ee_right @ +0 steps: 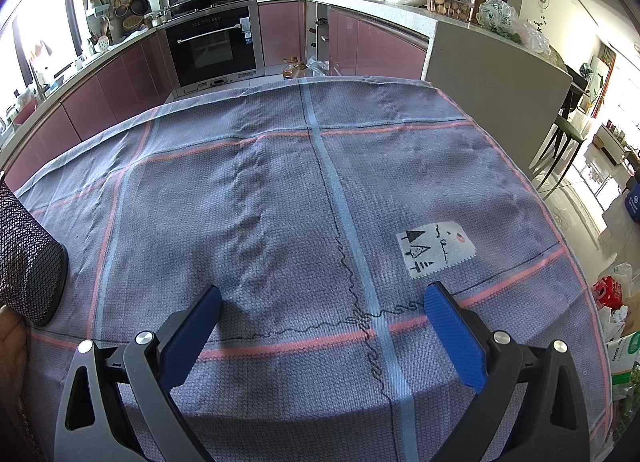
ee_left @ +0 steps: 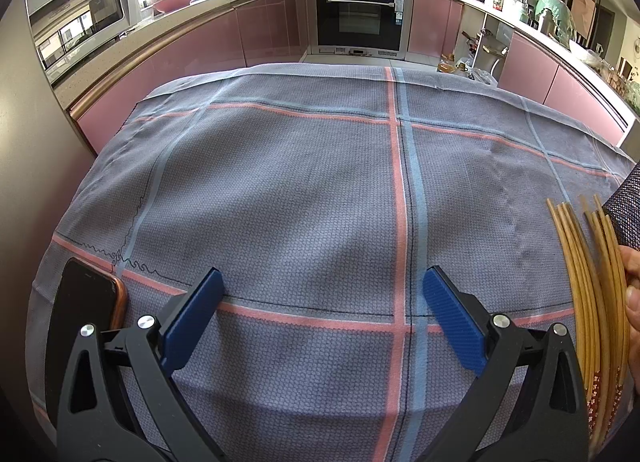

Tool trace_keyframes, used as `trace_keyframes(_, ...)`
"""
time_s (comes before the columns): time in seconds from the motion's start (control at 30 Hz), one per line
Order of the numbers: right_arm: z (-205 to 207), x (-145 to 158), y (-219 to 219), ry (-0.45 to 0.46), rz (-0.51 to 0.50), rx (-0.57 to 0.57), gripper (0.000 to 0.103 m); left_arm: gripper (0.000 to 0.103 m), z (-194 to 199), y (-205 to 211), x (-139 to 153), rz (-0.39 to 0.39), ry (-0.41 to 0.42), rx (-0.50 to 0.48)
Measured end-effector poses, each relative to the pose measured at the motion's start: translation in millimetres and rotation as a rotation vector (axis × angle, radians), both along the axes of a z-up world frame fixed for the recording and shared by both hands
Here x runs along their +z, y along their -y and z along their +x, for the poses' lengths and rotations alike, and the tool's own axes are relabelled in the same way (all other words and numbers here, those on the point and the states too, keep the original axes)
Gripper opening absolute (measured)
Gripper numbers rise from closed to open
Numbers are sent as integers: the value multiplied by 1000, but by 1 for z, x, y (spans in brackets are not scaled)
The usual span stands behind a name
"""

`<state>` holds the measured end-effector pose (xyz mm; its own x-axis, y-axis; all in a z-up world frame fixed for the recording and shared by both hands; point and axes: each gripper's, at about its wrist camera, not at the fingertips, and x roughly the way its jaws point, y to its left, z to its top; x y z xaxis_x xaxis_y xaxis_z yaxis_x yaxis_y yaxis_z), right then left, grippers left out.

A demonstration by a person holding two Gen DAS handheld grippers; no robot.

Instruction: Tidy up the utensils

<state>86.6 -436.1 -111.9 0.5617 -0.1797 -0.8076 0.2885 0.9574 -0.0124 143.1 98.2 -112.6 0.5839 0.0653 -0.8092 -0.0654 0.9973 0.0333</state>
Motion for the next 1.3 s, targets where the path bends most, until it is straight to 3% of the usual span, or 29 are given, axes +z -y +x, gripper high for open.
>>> trace_keyframes(0.8, 0, 0, 0, 0, 0, -1, 98, 99, 0, 1, 0, -1, 0, 3)
trace_keyframes(1.0, 0, 5, -7, 2, -20, -59, 96, 99, -3, 2, 1, -2, -1, 9)
trace_keyframes(1.17, -26, 47, -58, 177, -15, 75, 96, 98, -15, 9, 7, 24, 31, 28)
trace_keyframes(1.3, -49, 80, -113, 333, 5, 232, 96, 98, -40, 23, 29, 26, 150, 8)
